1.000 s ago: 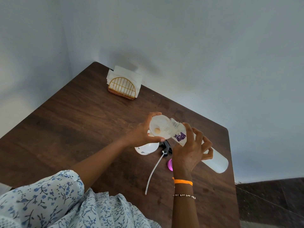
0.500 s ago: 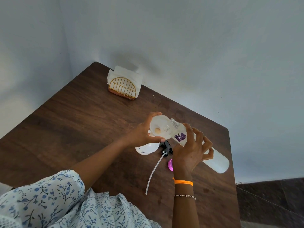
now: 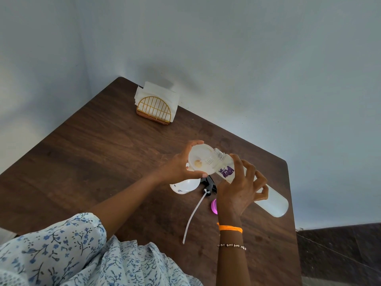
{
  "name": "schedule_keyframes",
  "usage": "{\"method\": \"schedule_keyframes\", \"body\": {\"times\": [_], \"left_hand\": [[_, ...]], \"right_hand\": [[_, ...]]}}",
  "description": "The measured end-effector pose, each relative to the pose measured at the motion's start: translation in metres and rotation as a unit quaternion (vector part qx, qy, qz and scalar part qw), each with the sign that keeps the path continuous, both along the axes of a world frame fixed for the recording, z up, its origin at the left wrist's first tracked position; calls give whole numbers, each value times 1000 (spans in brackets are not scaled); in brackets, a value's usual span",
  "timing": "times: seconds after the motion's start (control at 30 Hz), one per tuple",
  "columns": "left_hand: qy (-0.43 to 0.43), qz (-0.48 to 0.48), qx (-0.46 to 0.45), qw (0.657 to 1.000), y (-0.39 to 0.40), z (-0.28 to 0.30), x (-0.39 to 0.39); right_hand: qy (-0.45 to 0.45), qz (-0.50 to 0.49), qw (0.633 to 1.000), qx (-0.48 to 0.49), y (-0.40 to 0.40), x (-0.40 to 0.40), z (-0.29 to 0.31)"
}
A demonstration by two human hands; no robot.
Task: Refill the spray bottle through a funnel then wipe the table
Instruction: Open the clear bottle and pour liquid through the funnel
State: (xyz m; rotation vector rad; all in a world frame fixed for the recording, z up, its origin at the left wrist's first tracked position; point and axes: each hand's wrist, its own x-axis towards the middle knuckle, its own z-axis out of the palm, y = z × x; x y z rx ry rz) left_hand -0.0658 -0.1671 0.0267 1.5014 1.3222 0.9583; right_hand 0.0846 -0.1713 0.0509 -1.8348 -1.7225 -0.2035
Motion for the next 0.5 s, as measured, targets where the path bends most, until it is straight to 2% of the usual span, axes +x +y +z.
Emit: {"method": "schedule_keyframes", "body": {"times": [0.5], "left_hand": [[2,5,5,1000,-1,0,0]], "right_hand": [[-1,1,1000,3,1,0,-2]]}}
